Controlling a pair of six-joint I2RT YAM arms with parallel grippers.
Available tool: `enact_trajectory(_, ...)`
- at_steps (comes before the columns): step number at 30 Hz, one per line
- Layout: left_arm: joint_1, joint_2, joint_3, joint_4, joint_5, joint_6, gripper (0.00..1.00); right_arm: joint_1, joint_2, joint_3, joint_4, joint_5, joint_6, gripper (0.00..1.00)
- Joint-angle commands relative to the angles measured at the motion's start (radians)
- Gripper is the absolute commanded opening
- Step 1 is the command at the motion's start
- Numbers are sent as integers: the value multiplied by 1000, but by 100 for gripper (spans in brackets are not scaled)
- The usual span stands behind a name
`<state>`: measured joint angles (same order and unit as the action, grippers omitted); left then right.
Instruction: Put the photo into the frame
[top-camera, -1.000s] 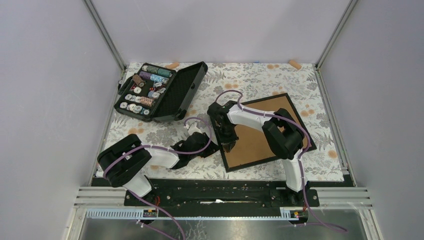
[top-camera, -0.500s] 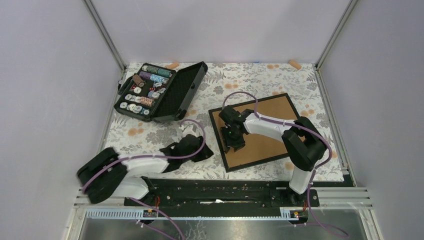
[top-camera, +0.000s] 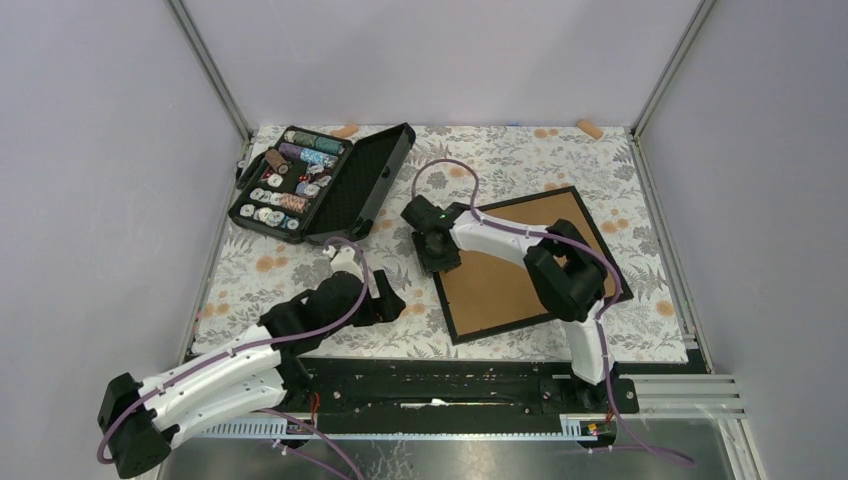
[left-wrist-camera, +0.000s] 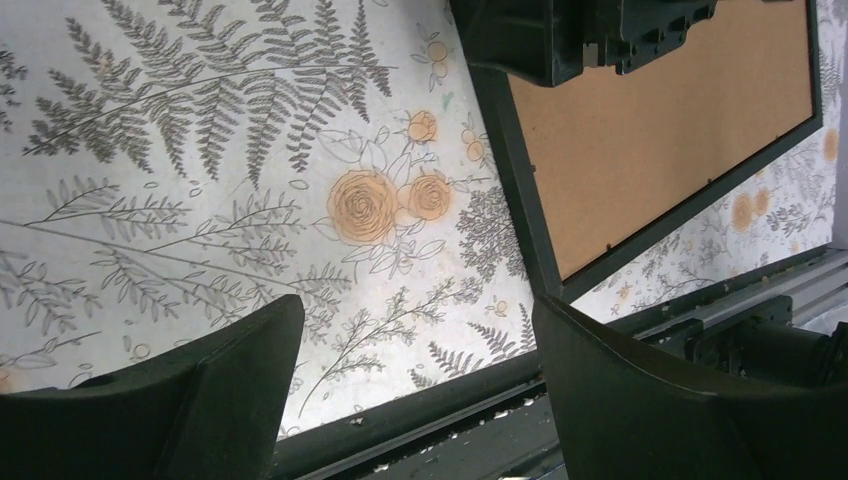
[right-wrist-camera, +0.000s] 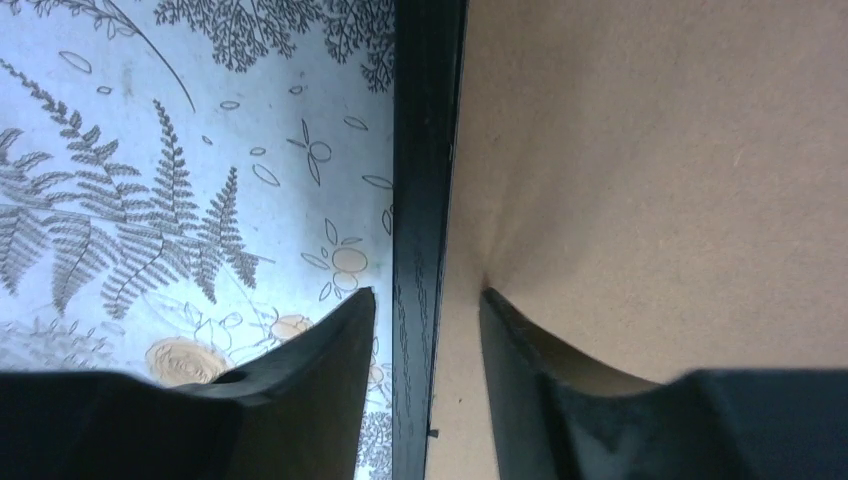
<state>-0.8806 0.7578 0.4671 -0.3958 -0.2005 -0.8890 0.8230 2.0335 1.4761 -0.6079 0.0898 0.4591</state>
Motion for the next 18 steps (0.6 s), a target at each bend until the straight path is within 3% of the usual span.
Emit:
enact_trajectory(1,2,-36,26,-66,-30,18,89,57,106,60,-73,142,16,45)
enact_trajectory(3,1,-33,23,-57,-25,19,89,73,102,33,-65,165,1,38)
enact_trajectory(8,2,4,12,5,-7,25,89,76,-29,-156,48,104,-149,7)
enact_trajectory(13,1,86,-17,106,-3,13,89,75,-223,-369,126,-18,-350,0)
enact_trajectory(18,0,198,-36,236,20,-8,89,79,-394,-547,187,-117,-405,0)
